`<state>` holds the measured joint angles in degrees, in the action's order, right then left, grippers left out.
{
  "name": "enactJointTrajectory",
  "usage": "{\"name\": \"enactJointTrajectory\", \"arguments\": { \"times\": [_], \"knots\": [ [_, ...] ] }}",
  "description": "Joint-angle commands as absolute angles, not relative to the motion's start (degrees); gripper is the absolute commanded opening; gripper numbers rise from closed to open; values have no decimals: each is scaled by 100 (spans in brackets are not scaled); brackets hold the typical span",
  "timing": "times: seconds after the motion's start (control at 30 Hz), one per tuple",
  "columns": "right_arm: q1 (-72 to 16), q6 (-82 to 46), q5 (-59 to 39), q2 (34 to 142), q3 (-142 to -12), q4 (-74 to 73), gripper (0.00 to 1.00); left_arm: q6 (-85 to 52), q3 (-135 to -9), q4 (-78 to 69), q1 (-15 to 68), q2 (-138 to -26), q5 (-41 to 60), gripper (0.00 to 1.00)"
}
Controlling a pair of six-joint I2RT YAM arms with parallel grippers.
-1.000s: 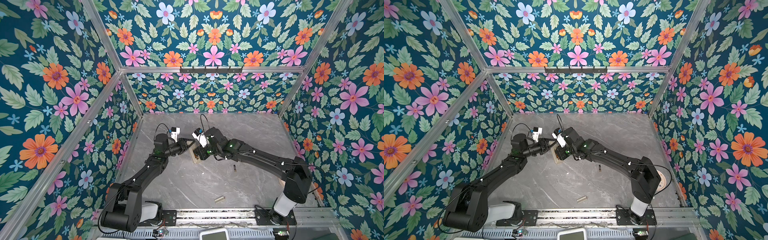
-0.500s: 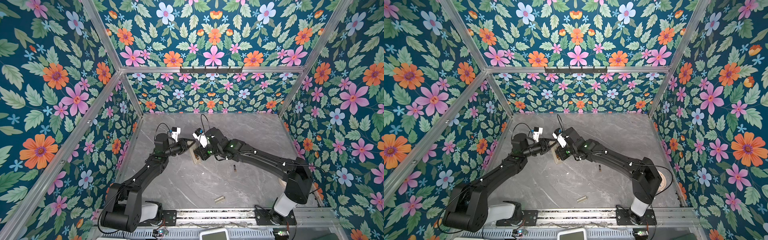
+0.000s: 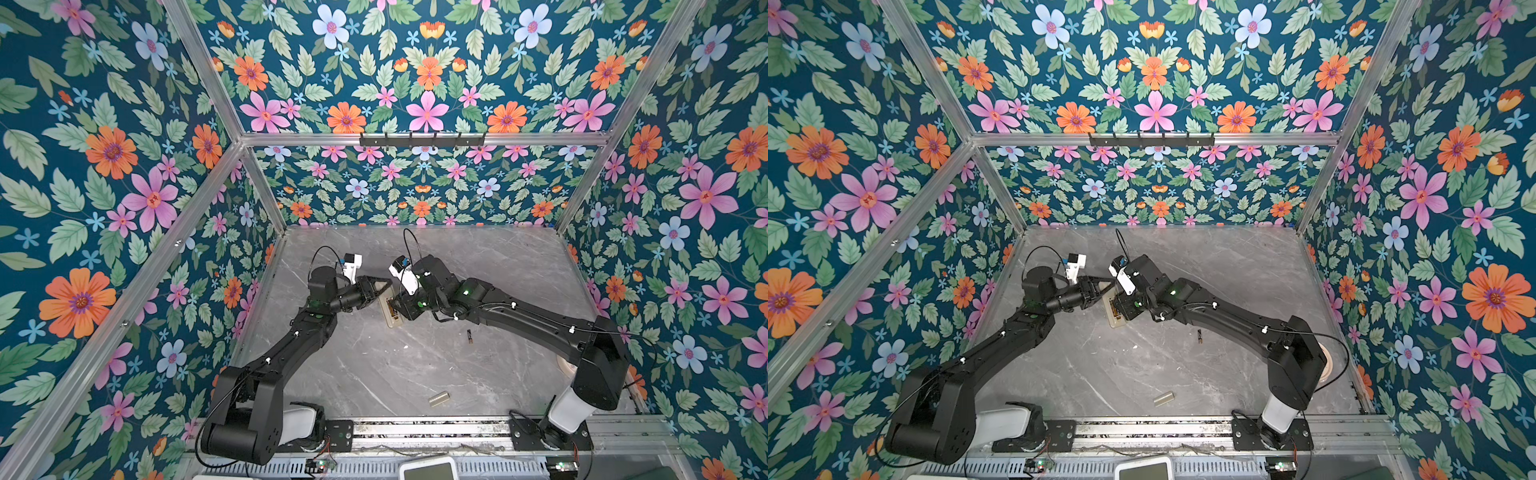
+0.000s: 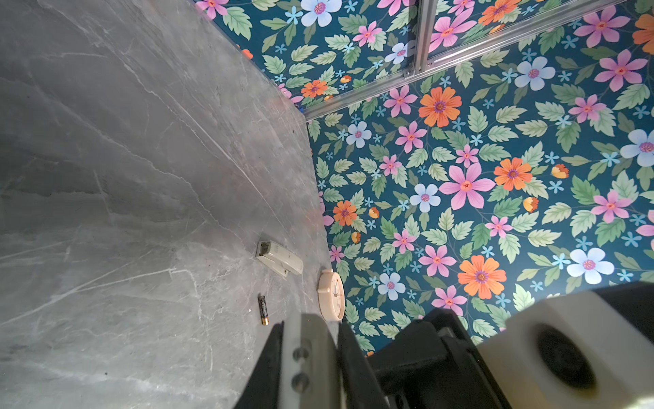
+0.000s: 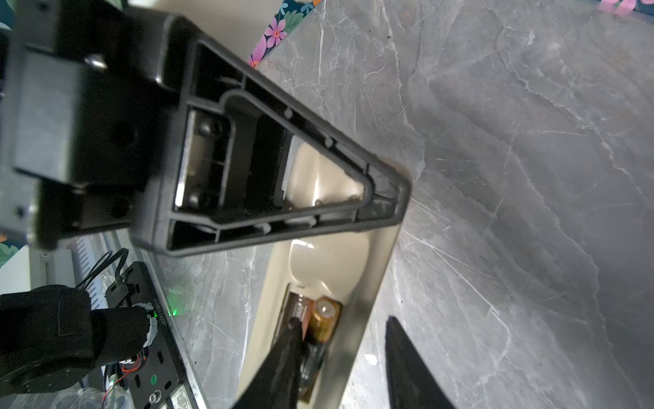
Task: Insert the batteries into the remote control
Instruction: 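Lower the battery into the remote's compartment with the right gripper, then open the right gripper and lift it away from the remote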
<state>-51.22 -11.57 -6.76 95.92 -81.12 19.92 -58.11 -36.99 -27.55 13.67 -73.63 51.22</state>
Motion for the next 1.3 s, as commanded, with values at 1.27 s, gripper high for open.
{"name": "enactJointTrajectory", "arguments": {
  "times": [1.27],
  "knots": [
    [-5283,2219,-1296,9448,-9639,4237,36,-4314,-4330,-756,1459,-7294,6275,0]
  ]
}}
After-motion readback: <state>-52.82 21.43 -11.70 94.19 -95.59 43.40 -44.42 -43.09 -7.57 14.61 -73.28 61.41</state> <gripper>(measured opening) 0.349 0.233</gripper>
